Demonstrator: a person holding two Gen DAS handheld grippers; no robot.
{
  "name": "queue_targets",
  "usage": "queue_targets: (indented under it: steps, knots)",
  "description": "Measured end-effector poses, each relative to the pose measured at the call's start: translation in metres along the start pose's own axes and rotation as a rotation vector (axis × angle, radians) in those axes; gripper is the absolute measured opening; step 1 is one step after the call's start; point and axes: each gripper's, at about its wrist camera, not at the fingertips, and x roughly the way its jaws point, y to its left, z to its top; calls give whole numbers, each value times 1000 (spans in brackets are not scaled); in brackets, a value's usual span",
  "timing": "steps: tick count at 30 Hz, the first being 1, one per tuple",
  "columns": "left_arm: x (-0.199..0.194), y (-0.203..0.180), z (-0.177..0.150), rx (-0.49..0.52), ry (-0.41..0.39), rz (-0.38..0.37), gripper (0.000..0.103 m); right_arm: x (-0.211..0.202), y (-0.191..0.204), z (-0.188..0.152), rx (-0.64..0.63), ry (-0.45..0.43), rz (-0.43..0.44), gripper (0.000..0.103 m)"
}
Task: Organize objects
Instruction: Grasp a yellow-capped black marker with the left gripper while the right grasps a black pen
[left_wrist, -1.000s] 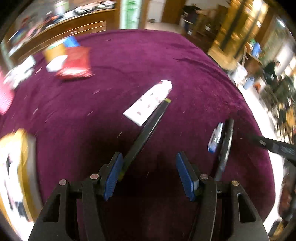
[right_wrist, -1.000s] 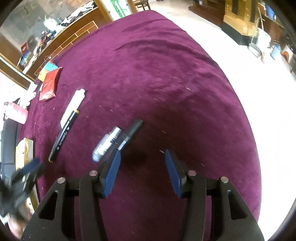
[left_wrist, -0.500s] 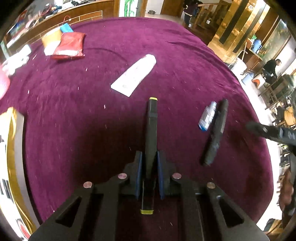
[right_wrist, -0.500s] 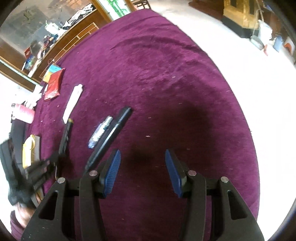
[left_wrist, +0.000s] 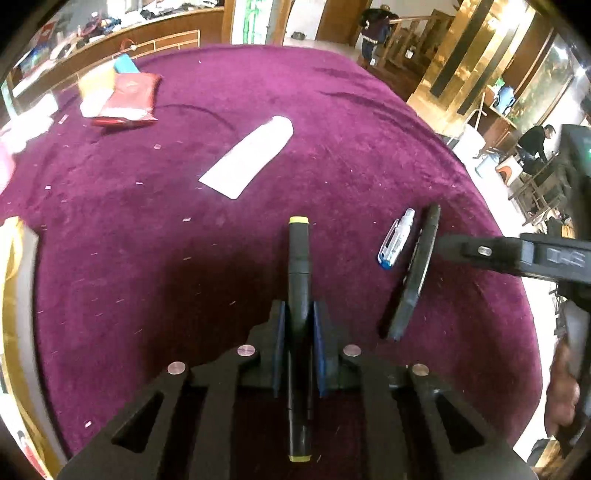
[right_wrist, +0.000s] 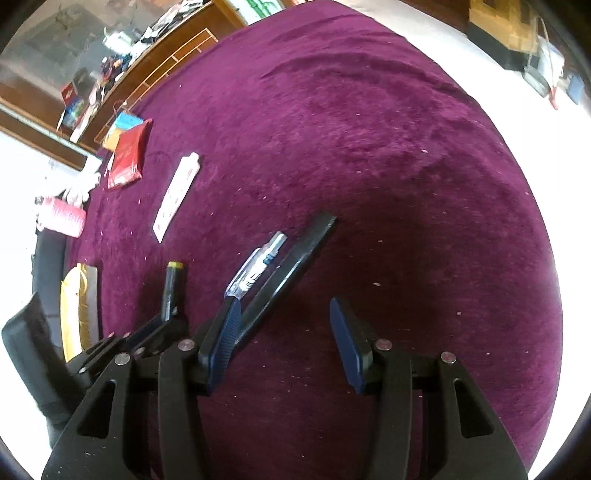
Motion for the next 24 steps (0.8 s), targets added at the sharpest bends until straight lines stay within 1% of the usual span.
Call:
queue_targets:
  steps: [3, 6, 7, 8, 9, 10, 12, 13, 14, 16, 18, 20, 24]
  knots:
    - [-25, 12, -9, -52, -31, -43, 11, 8, 12, -1, -24, 2, -26, 49]
    - [-48, 20, -20, -81, -67, -73, 11, 20, 25, -3, -53, 11, -61, 49]
    - [-53, 22, -22, -88, -73, -80, 11, 26, 31, -3, -66, 10, -90, 49]
    - [-58, 24, -26, -92, -80, -85, 11, 25, 36, -4, -82, -14, -120, 49]
    - [-65, 27, -30, -93, -89, -91, 11, 27, 39, -4, -94, -19, -145, 49]
    - [-69, 29, -34, -94, -94, -94, 11, 29, 43, -3, -107, -31, -177, 48]
    - [-77, 34, -39, -93, -102, -100, 11, 29, 46, -3, -108, -51, -218, 41]
    - [-80, 37, -42, -96, -106, -106, 11, 27, 44, -3, -92, -58, -215, 37]
    - [-83, 41, -45, -102, -108, -114, 11, 25, 42, -3, -74, -61, -192, 23]
    - [-90, 51, -50, -110, -114, -124, 11, 21, 39, -5, -58, -58, -155, 12]
    - [-98, 64, -55, -124, -121, -143, 11, 16, 34, -10, -32, -49, -88, 12]
    - [-104, 75, -60, -139, -128, -155, 11, 11, 30, -18, -2, -49, -66, 12]
    - [-117, 100, -69, -169, -137, -166, 11, -4, 27, -36, 67, -59, 13, 12]
